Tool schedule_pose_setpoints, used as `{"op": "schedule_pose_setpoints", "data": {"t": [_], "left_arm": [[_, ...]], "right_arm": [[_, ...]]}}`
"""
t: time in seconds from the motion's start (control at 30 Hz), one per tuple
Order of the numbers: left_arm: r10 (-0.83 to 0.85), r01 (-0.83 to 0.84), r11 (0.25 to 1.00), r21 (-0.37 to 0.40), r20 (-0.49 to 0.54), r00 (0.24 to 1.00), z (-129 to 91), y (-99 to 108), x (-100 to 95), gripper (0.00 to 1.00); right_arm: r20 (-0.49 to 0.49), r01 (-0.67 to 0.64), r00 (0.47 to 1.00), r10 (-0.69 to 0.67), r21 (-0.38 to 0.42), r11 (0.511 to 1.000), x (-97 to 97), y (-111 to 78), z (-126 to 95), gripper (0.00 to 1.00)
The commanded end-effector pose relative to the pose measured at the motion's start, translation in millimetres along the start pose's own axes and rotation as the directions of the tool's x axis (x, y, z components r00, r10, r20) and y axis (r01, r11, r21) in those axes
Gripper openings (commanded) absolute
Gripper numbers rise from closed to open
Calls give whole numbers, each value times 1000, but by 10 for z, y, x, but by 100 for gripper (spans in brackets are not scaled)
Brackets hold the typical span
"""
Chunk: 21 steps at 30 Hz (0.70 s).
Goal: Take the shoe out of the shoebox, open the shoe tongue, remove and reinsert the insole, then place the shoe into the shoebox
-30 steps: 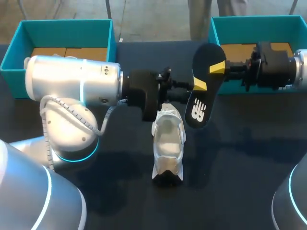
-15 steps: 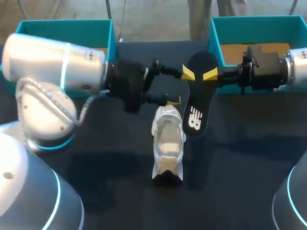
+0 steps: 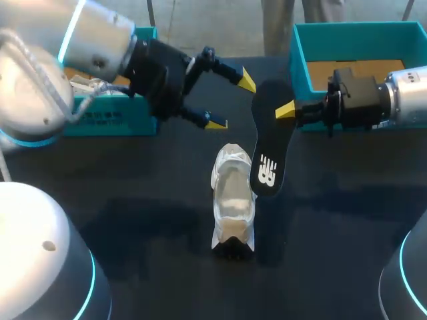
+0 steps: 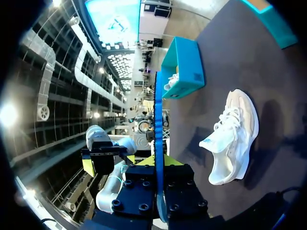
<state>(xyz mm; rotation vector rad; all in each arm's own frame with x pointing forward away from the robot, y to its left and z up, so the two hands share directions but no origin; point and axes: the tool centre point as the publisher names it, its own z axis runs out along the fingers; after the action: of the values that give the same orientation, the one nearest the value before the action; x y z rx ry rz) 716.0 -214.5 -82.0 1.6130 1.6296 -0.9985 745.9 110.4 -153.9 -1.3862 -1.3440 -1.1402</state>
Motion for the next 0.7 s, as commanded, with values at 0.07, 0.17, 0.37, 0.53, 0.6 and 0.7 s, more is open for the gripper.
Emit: {"op": "schedule_pose_setpoints", "data": {"t": [0.07, 0.17, 0.37, 0.53, 0.6, 0.7], "left_arm": [[-7, 23, 999, 43, -334, 943, -102, 90, -56, 100], [-11, 29, 999, 44, -379, 925, -117, 109, -64, 100], [-30, 69, 996, 63, -481, 876, -144, 135, -115, 100], [5, 55, 995, 86, -580, 815, -141, 152, -124, 100], [18, 48, 995, 91, -614, 789, -139, 162, -120, 100], [19, 56, 994, 94, -655, 756, -124, 177, -124, 100]], "right_arm": [[1, -5, 1000, 5, 8, 1000, -28, -6, 64, 0], [1, -8, 1000, 8, 11, 1000, -38, -25, 80, 0], [3, -10, 1000, 10, 23, 1000, -38, -68, 119, 0], [7, -9, 1000, 8, 39, 999, -38, -97, 166, 0], [7, -8, 1000, 7, 43, 999, -40, -109, 182, 0], [6, -7, 1000, 7, 49, 999, -46, -130, 207, 0]]}}
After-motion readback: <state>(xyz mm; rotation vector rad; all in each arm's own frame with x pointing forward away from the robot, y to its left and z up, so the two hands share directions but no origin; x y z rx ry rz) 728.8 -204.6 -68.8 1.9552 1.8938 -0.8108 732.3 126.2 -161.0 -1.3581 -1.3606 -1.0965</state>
